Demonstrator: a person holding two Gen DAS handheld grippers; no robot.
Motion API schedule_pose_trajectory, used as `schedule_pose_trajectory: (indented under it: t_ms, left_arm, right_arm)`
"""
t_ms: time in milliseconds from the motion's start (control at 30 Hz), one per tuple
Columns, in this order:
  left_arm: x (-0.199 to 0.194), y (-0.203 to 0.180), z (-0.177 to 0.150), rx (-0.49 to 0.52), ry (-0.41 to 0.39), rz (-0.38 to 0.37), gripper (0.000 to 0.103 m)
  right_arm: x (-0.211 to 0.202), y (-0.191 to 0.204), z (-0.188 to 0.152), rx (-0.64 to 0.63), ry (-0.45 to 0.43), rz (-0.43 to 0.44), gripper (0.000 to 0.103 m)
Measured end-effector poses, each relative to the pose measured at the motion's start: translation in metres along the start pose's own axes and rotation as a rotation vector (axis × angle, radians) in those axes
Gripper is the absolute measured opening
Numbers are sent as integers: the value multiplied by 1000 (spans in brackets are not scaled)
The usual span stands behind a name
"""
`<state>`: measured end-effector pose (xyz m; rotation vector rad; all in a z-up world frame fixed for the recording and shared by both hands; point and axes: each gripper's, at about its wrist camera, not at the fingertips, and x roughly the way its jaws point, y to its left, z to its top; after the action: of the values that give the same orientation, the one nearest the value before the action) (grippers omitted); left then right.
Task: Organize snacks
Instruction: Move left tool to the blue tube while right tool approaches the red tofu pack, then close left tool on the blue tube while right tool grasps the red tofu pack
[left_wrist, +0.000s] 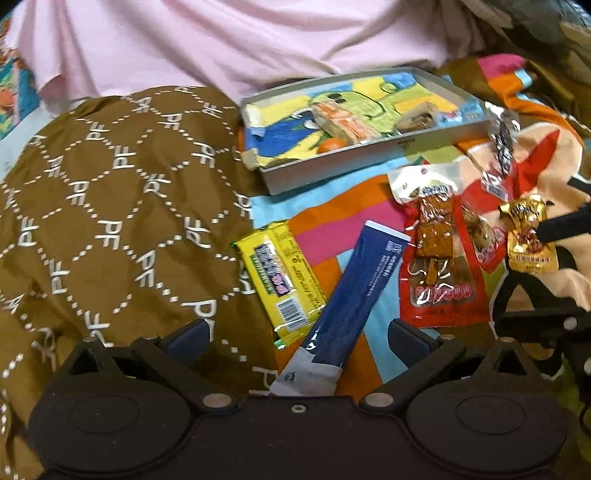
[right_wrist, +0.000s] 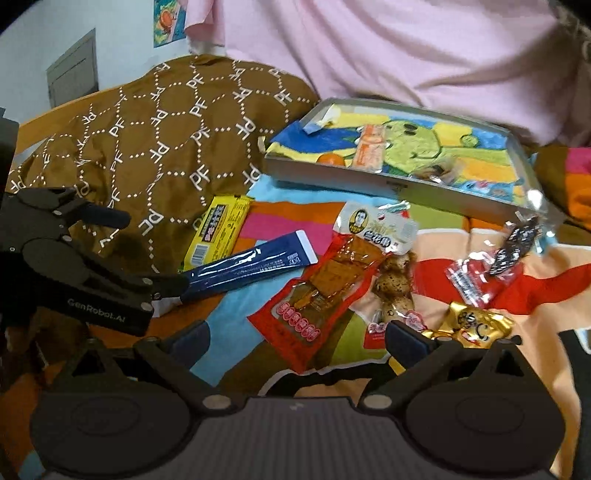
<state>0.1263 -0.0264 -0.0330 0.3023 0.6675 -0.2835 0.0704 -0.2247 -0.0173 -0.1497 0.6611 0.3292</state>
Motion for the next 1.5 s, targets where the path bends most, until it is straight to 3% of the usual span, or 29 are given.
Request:
schedule_pose_trajectory:
  t_ms: [300, 467, 767, 967, 1133, 1200, 1267, 1333, 1500]
  left_arm:
    - [34, -6, 7, 54, 88, -64, 102]
    - [45, -7, 12, 59, 116, -84, 99]
    - [57, 1, 16, 5, 189, -140, 76]
    - [59, 3, 14, -37, 258, -155, 53]
    - [55, -5, 14, -59, 282, -175, 46]
    - [52, -11, 15, -58, 292, -188, 42]
    - [49, -19, 16, -53, 293, -217, 39]
    - [48, -25, 18, -52, 294, -243, 37]
    - [43, -37, 19, -56, 283, -280, 36]
  right_arm:
    - [31, -40, 5, 57, 24, 107, 102]
    - [50, -51, 9, 109, 45, 166, 91]
    - [63, -60, 10, 170, 28, 181, 76]
    - [67, -62, 10, 210, 41, 176, 67]
    - [74, -65, 7, 250, 90, 202, 64]
    - [75, -67, 6, 261, 94, 192, 52]
    - [73, -67, 6, 257, 85, 174, 30]
    - [70, -68, 7, 256, 68, 162, 22]
    - [57, -62, 11, 230, 14, 171, 16]
